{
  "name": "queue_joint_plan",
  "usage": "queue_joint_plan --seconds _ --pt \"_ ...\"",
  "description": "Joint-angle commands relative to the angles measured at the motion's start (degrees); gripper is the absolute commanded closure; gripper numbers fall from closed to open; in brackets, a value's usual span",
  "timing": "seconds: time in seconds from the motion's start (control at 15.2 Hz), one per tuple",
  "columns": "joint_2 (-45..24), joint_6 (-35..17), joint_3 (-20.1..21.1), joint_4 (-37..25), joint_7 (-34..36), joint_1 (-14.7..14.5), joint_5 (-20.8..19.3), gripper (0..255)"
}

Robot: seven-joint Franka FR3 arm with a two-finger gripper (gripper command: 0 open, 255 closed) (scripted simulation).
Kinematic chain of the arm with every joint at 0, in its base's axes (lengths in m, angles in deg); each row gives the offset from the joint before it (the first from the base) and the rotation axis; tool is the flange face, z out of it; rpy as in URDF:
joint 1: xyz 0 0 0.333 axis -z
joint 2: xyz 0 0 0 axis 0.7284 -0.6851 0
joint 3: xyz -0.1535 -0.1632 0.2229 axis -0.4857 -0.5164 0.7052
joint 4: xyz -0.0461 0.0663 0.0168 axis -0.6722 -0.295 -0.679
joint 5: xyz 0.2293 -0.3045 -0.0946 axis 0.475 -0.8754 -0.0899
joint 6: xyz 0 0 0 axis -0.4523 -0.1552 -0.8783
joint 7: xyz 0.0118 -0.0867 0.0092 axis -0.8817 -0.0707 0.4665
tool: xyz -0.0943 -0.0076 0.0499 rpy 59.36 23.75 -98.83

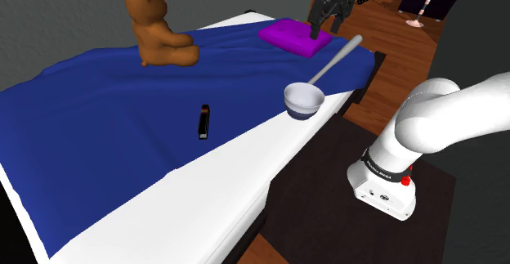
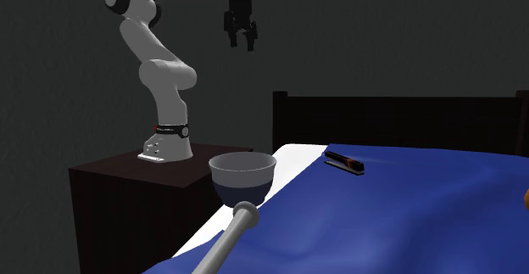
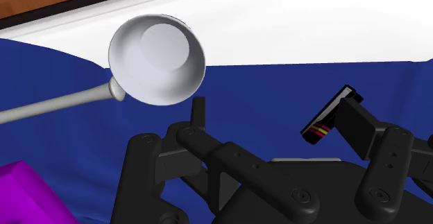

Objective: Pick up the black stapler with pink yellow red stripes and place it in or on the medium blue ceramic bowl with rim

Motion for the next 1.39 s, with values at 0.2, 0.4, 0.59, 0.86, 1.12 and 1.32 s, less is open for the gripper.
queue_joint_plan --seconds 0.2,0.4,0.59,0.86,1.12,1.32 --pt "-3.3 -5.0 2.4 1.9 4.1 -0.4 1.6 0" --pt "-7.4 -10.0 4.7 3.1 8.1 -0.8 3.0 0" --pt "-12.3 -15.1 6.9 3.4 12.1 -1.1 4.1 0" --pt "-19.8 -21.5 9.8 2.6 17.4 -1.3 5.0 0" --pt "-28.1 -27.4 12.4 0.4 22.8 -1.3 4.9 0" --pt "-34.8 -31.3 14.0 -2.2 27.1 -1.3 4.1 0"
